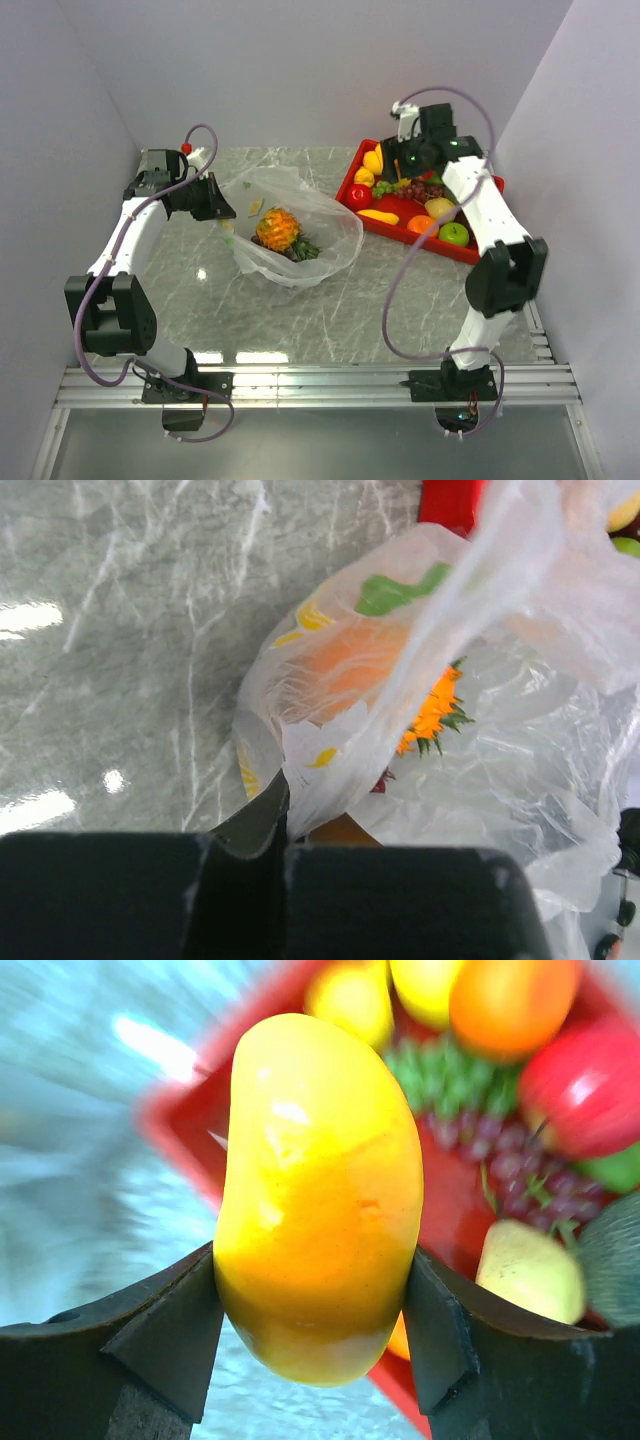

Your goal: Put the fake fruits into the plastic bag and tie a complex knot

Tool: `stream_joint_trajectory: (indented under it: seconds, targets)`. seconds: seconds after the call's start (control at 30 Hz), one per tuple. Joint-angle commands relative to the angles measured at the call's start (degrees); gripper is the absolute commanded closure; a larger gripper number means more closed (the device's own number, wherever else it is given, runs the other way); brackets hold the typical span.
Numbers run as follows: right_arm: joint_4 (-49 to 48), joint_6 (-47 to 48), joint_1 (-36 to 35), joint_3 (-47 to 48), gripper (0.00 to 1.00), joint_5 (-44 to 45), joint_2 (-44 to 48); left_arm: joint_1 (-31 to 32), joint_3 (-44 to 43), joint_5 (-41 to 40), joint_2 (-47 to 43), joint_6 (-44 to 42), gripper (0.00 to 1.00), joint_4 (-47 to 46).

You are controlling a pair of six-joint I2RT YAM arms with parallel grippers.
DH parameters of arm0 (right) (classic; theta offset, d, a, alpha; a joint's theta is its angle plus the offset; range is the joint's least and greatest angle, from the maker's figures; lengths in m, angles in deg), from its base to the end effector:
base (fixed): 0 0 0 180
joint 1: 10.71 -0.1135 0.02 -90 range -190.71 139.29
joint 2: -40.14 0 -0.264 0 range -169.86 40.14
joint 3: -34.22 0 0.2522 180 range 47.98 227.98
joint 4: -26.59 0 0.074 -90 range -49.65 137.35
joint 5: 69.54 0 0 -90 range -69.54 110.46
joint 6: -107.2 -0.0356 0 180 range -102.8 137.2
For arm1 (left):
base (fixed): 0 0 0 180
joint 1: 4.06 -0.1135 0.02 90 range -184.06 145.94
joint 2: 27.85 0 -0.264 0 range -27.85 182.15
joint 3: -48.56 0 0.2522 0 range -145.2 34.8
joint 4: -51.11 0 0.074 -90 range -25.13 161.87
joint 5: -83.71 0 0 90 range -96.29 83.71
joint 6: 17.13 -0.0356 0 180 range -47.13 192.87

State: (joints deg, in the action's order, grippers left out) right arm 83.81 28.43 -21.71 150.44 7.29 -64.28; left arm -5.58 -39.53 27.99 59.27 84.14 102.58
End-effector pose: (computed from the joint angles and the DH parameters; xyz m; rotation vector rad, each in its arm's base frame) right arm 0.3998 0.0860 0.3434 -0.5623 2.2849 0.2694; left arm 0.3251 -0.0114 0.3016 -0.0032 2.4042 -0.8072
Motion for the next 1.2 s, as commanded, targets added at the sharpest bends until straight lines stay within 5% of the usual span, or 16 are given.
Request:
stream_joint_trajectory:
  seconds: [0.0,0.13,0.3,0.6,0.7,0.73,0.83,1.03,1.17]
  targets:
    - [2.1,-1.6,-0.7,2.8,0.83,-8.7,7.4,0.2,0.7,2.5,-2.4,-0.5,1.00,-1.7]
    - [1.8,-2.4,-7.2,0.2,0.88,-16.4,15.0,0.2,1.6,5.8,-1.5,-1.6,1.00,-1.5]
    - [-2.7,0.8,-23.1,-6.1,0.88,-11.0,20.4,0.1,3.3,9.9,-1.1,-2.6,0.99,-2.0]
    - [-6.4,2.6,-40.7,-11.0,0.86,0.6,11.1,0.3,4.5,9.2,-4.6,-4.0,1.00,-2.2]
    - [-5.1,2.7,-42.6,-10.3,0.67,3.7,6.8,0.2,1.5,8.1,-2.0,-6.0,1.00,1.0]
    - [-4.6,2.5,-43.0,-9.3,0.35,4.0,4.9,0.2,0.6,7.3,-1.9,-6.0,1.00,1.0]
    - [-5.2,2.7,-42.7,-9.0,0.08,5.3,5.0,0.2,-0.7,6.2,-1.9,-5.5,1.00,0.5]
    - [-5.1,-1.3,-36.4,-6.0,0.06,1.5,11.6,0.3,-0.4,6.0,-1.6,-6.4,0.99,0.3]
    - [-2.7,-6.5,-23.1,-4.0,0.01,-3.3,15.0,0.5,-0.2,1.7,-0.3,-4.6,0.99,1.0]
